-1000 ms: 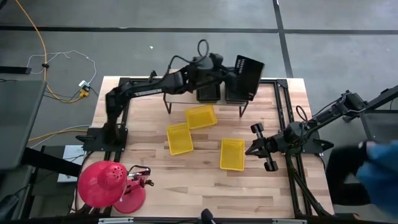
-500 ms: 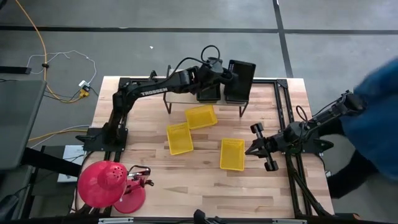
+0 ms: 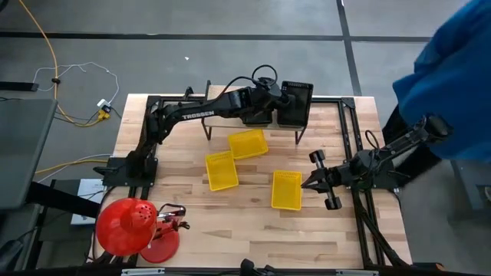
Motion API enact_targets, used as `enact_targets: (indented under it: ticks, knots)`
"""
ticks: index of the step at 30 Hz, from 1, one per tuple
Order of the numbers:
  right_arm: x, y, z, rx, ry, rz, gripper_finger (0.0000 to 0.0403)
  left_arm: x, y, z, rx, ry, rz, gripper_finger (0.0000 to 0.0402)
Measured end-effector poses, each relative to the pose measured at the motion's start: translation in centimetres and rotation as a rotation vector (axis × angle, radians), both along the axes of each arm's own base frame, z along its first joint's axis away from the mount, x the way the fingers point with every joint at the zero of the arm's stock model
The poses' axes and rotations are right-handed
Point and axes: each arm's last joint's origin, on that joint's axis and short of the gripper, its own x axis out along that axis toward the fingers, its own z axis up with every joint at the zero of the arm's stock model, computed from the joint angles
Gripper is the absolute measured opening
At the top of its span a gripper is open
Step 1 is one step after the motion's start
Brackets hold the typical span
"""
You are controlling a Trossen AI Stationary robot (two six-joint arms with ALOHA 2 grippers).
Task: Stack baskets on shelf by color
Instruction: Stack the black bin on the black bin on the shelf, then put the yellow bin on the shelf
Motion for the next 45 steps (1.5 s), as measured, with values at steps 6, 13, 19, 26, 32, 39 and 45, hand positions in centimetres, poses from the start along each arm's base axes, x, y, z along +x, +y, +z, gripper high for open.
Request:
enact_targets:
  ticks: [6,13,19,26,32,39,45]
  knots:
    - [0.0,0.0,0.0,0.016,0.006,0.006,0.0000,0.2,-0.1,-0.5,0.001,0.018,0.010,0.0003]
    - [0.0,0.0,0.0,0.016,0.006,0.006,0.0000,0.2,-0.1,-0.5,0.016,0.034,0.000,0.0038]
    - [0.0,0.0,0.0,0.015,0.006,0.008,0.0000,0.3,-0.2,-0.4,0.043,0.050,-0.019,0.0090]
    - [0.0,0.0,0.0,0.014,0.006,0.010,0.0000,0.2,-0.4,0.7,0.067,0.013,-0.073,0.0150]
    - [0.0,0.0,0.0,0.015,0.006,0.010,0.0000,-1.2,-0.9,3.6,0.118,-0.012,-0.092,0.0178]
    - [0.0,0.0,0.0,0.015,0.006,0.010,0.0000,-3.5,-2.2,7.6,0.244,0.019,-0.206,0.0181]
    - [0.0,0.0,0.0,0.008,0.003,0.007,0.0000,-4.9,-6.7,9.4,0.407,0.245,-0.505,0.0181]
